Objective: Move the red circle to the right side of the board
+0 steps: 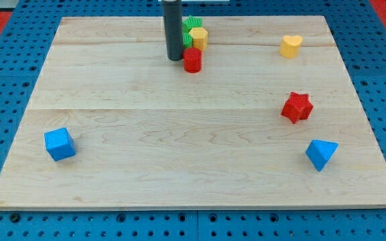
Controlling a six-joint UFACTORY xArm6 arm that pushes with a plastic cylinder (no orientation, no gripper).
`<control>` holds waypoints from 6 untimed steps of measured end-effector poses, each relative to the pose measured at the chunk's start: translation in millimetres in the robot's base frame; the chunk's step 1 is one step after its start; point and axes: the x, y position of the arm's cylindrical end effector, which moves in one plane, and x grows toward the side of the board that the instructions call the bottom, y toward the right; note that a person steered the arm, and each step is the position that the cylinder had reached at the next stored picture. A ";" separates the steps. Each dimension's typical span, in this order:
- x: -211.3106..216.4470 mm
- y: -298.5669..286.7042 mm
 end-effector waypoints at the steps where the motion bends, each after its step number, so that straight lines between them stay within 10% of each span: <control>1: 0.8 34.1; 6: 21.9 43.6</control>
